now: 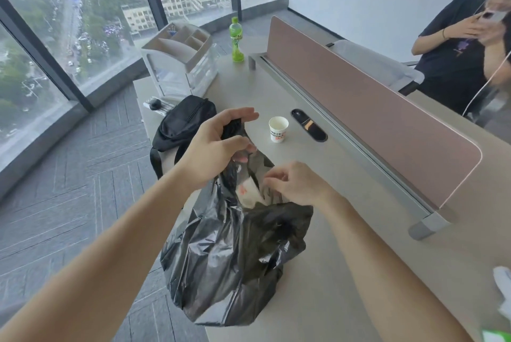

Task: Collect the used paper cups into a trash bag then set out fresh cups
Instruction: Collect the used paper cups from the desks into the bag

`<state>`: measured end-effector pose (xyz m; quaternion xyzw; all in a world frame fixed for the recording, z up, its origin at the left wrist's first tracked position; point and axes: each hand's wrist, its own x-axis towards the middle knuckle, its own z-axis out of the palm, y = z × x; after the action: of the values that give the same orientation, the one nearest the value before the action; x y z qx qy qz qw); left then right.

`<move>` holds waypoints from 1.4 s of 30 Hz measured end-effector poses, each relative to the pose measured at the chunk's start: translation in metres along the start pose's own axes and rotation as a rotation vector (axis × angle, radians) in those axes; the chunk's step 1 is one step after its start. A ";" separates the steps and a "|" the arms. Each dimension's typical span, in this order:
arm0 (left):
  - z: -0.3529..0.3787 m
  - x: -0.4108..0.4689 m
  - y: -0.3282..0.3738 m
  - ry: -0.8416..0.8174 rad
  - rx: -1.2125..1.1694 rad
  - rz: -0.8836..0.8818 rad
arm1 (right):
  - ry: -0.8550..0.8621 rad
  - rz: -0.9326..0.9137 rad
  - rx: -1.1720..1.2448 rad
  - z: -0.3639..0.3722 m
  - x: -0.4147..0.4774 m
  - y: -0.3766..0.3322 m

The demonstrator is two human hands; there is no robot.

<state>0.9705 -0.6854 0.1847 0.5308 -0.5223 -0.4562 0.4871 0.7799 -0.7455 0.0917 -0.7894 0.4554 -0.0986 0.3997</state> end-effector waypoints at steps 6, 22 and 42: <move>0.000 0.018 -0.011 0.040 -0.082 0.003 | -0.150 0.016 -0.004 0.009 0.034 0.010; -0.022 0.080 -0.058 0.135 0.067 -0.058 | 0.266 0.187 -0.292 -0.013 0.230 0.107; -0.027 0.088 -0.038 0.047 0.312 -0.013 | 0.404 0.198 0.034 -0.016 0.216 0.098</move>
<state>1.0047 -0.7728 0.1522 0.6140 -0.5719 -0.3599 0.4079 0.8308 -0.9523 -0.0129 -0.6983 0.5995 -0.2227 0.3214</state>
